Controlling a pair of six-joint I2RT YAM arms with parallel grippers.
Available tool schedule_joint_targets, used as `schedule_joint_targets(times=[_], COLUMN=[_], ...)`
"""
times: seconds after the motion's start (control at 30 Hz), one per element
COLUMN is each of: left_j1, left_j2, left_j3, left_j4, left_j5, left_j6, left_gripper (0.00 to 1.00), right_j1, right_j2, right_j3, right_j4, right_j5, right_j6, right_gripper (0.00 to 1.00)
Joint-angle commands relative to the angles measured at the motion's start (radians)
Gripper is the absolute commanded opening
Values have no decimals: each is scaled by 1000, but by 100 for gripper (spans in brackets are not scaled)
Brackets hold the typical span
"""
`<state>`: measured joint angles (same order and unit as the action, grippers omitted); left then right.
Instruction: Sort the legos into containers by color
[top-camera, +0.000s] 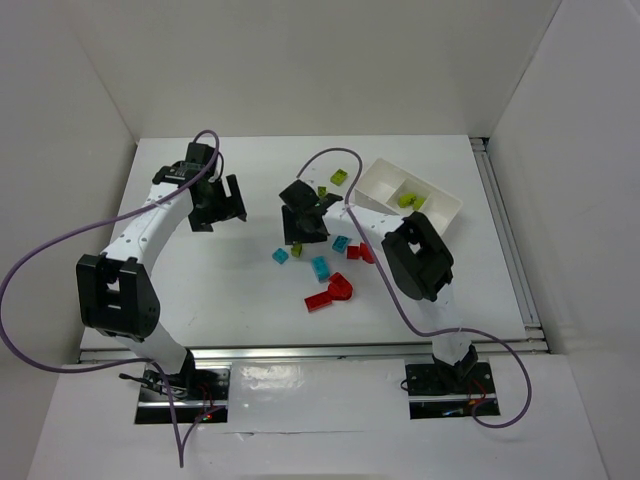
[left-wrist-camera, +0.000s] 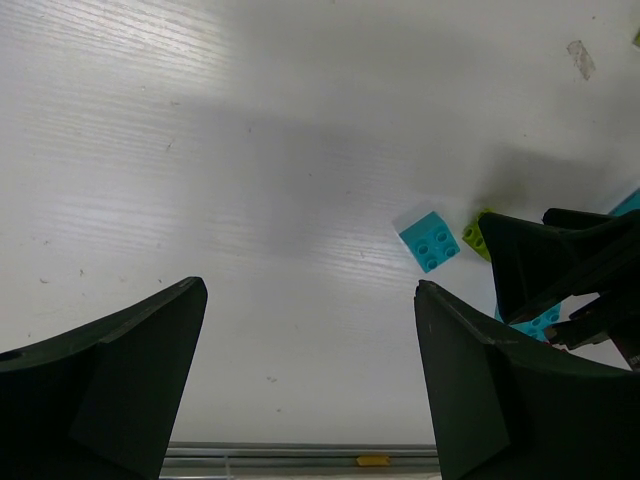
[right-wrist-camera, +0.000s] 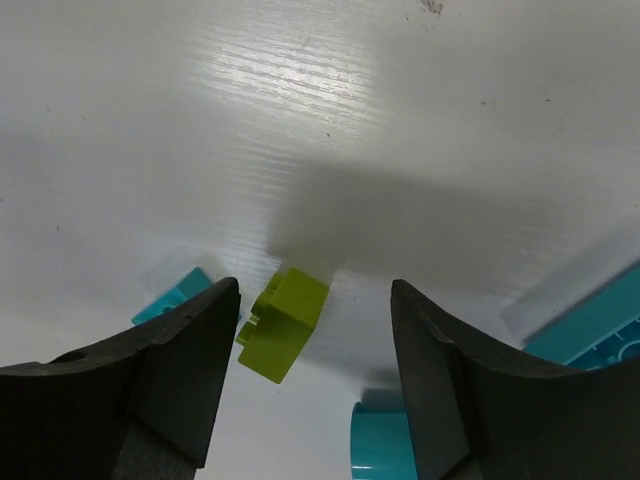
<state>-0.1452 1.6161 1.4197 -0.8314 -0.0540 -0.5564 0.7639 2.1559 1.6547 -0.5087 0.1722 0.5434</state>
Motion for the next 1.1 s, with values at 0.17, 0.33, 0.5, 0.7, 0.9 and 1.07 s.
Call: schedule_joint_targets(times=[0.17,0.33,0.5,0.7,0.9,1.07], left_j1=[6,6,6,-53,-129,-171], left_j2=[-19,-19,-28,-28,19,59], left_j3=[-2,-2,-2,-2,30,68], left_j4=[20,20,20,38,48,48], left_j5=[17,17,26,36,66,86], left_j6=[1,10,10,62,62,62], left_gripper=[94,94,94,97,98,98], right_j1=[41,41,17,-121,-349,-489], right_j2=[-39,-39,-117,-305,-398,-398], right_j3=[-10,25,77,31,-56,-87], right_j4=[-28,-43,-86,-86,-65,-42], right_j5=[9,21,124,269,309,320], right_j6=[43,52,30,12,12,3], right_gripper=[57,32,19,19,19,19])
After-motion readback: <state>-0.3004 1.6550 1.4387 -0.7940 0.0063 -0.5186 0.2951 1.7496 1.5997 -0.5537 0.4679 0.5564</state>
